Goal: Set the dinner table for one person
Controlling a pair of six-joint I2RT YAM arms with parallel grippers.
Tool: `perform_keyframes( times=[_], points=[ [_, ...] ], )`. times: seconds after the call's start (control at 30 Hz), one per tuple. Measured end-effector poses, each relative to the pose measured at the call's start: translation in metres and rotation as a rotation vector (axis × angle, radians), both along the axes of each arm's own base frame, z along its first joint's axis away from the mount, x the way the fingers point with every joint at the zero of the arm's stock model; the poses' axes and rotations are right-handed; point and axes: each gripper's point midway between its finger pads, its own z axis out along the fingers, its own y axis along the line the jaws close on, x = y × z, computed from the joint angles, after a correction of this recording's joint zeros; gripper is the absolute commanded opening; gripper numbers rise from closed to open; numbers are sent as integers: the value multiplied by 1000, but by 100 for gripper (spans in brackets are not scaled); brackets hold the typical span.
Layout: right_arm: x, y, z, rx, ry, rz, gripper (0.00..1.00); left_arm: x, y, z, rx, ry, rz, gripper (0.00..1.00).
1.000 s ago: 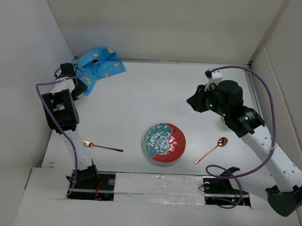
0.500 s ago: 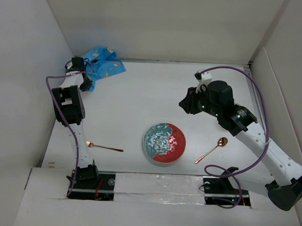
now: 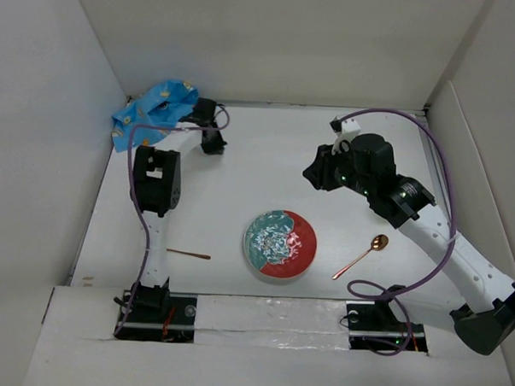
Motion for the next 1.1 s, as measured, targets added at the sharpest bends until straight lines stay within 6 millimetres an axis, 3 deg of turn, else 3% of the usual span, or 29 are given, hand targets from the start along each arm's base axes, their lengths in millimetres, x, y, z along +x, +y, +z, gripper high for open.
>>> perform_keyframes(
  times=[0.13,0.2,0.23,0.27,0.33,0.37,0.4,0.47,0.6,0.67,0.73,0.8,0.87,1.03,1.1],
  points=[
    [3,-3,0,-5,-6,-19,38,-36,-126,8,-103,-8,-234,0],
    [5,-6,0,-6,-6,-29,39,-60,-170,11,-125,0,-321,0],
    [5,-7,1,-6,-7,-33,39,-69,-185,14,-128,0,-349,0],
    [6,-8,1,-6,-8,-36,39,-71,-187,14,-129,1,-354,11],
    [5,-8,2,-4,-11,-36,39,-74,-189,27,-118,-18,-342,23],
    [4,-9,4,-1,-15,-37,39,-68,-178,34,-113,-32,-311,34],
    [3,-10,6,3,-20,-37,39,-60,-161,42,-108,-50,-270,39],
    [1,-11,10,11,-29,-37,40,-36,-107,61,-92,-93,-146,49],
    [-6,-16,22,33,-58,-36,41,8,38,91,-19,-191,154,54],
    [-8,-16,24,38,-64,-34,41,13,108,93,28,-201,292,56],
    [-8,-16,24,39,-63,-33,41,7,158,86,72,-184,386,57],
    [-8,-16,23,39,-58,-31,42,1,182,77,105,-154,428,58],
    [-9,-15,22,39,-53,-28,42,-2,189,64,128,-117,431,59],
    [-10,-10,16,32,-33,-13,42,9,180,21,152,-40,368,61],
    [-12,-3,12,26,-20,6,42,7,175,6,155,-7,347,55]
  ],
)
